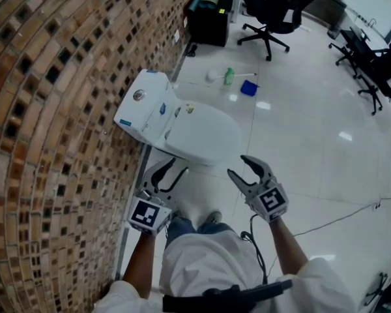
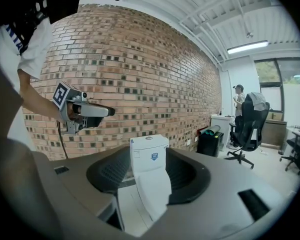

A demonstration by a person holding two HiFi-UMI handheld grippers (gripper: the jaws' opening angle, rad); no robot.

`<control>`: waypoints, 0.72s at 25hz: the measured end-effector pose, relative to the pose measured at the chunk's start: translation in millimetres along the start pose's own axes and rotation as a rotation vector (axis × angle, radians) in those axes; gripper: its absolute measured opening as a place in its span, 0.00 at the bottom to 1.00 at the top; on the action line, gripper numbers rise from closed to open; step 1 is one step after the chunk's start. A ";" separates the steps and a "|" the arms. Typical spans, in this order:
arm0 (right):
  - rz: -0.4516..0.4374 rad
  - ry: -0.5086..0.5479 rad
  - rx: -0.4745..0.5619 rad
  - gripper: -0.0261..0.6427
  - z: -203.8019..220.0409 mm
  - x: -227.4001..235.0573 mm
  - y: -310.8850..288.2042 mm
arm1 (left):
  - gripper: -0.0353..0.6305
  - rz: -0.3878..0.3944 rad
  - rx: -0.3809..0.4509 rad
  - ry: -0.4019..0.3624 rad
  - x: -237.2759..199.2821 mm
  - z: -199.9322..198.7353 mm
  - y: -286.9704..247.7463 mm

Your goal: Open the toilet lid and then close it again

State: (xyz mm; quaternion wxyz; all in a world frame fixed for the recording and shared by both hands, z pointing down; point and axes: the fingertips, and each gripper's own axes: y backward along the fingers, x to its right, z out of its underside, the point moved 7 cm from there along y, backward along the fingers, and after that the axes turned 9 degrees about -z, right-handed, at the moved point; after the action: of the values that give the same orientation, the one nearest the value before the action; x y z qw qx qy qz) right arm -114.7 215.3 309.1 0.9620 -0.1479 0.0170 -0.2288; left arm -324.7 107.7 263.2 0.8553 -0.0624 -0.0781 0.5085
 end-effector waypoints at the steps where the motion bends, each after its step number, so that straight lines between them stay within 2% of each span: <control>1: -0.007 0.003 -0.005 0.38 0.5 3.2 -0.3 | 0.29 -0.004 -0.003 0.002 0.2 0.9 -1.2; 7: -0.082 0.061 -0.049 0.38 -4.5 35.4 -21.0 | 0.29 -0.033 -0.036 -0.003 -16.3 8.5 -16.4; 13: -0.180 0.131 -0.105 0.38 -23.3 94.5 -86.4 | 0.29 -0.152 -0.025 0.028 -72.9 27.3 -56.5; 18: -0.287 0.211 -0.127 0.38 -59.5 151.3 -140.1 | 0.29 -0.228 -0.024 0.026 -111.6 17.6 -100.3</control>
State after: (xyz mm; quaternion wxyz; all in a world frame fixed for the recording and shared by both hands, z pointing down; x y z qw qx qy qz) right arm -46.2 12.2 298.5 0.9011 -0.1845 0.1109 -0.3764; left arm -294.5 -37.6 291.3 0.9076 -0.0701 -0.0798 0.4062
